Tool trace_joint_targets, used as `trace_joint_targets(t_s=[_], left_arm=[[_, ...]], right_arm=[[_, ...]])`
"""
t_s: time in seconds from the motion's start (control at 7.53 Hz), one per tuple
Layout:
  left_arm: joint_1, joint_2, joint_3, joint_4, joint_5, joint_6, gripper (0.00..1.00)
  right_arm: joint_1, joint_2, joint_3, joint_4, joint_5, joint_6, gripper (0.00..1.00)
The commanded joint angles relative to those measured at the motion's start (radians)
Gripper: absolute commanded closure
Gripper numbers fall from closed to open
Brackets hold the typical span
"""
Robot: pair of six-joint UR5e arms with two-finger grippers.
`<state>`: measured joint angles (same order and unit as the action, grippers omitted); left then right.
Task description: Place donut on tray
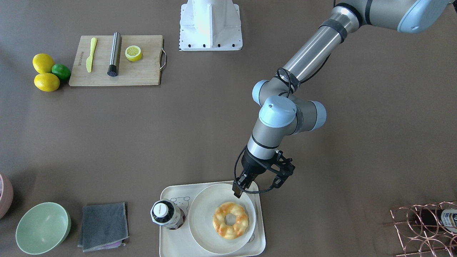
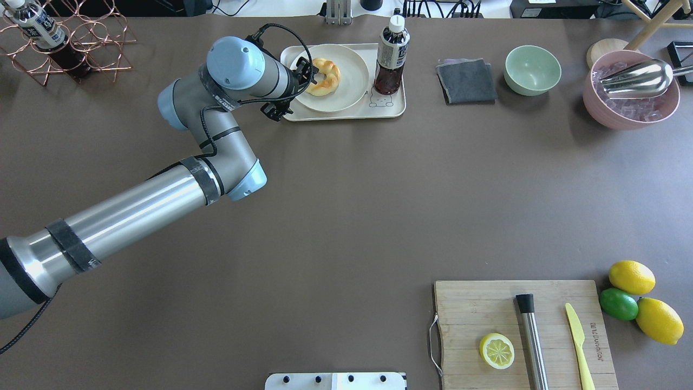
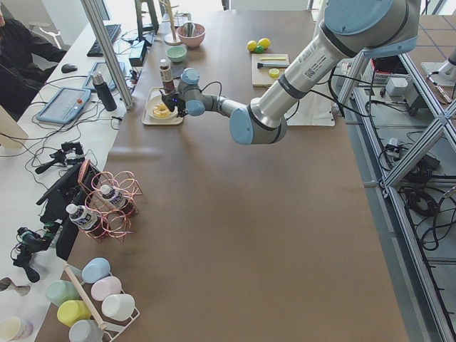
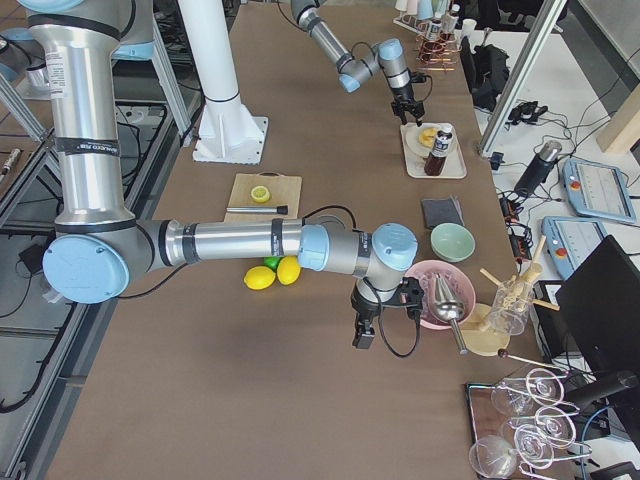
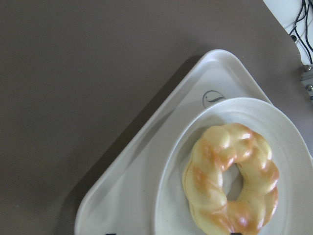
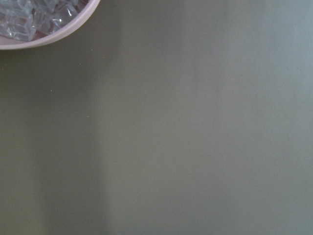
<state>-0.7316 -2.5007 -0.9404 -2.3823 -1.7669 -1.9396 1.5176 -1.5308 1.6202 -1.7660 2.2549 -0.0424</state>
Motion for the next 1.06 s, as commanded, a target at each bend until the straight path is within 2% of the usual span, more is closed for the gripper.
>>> trace_joint_targets(t_s=[0.0,0.13,0.4,0.53,0.8,0.93], left_arm=[[-0.032,0.185,-0.217,0.018,-0.003,0.173,0.02],[-0.075,0.248,-0.269,0.038,-0.049,0.265,0.02],[-0.234,0.333,-0.352,0.109,-0.301,0.448,0.02],[-0.318,0.374,-0.417,0.192,-0.377,0.617,0.02],[-0.453,0.541,-0.552,0.355,-0.506,1.051,0.02],[-0.524,0.610,-0.567,0.380,-0.544,1.250,0.02]], right_arm=[[0.003,0.003,0.006,-0.001,0.000,0.007,0.00],[0.003,0.001,0.009,0.000,0.008,0.006,0.00],[0.004,0.000,0.010,0.000,0.008,0.003,0.00],[0.004,-0.008,0.027,0.000,0.008,0.003,0.00],[0.006,-0.023,0.041,-0.001,0.009,0.001,0.00],[0.007,-0.025,0.052,-0.001,0.006,0.006,0.00]])
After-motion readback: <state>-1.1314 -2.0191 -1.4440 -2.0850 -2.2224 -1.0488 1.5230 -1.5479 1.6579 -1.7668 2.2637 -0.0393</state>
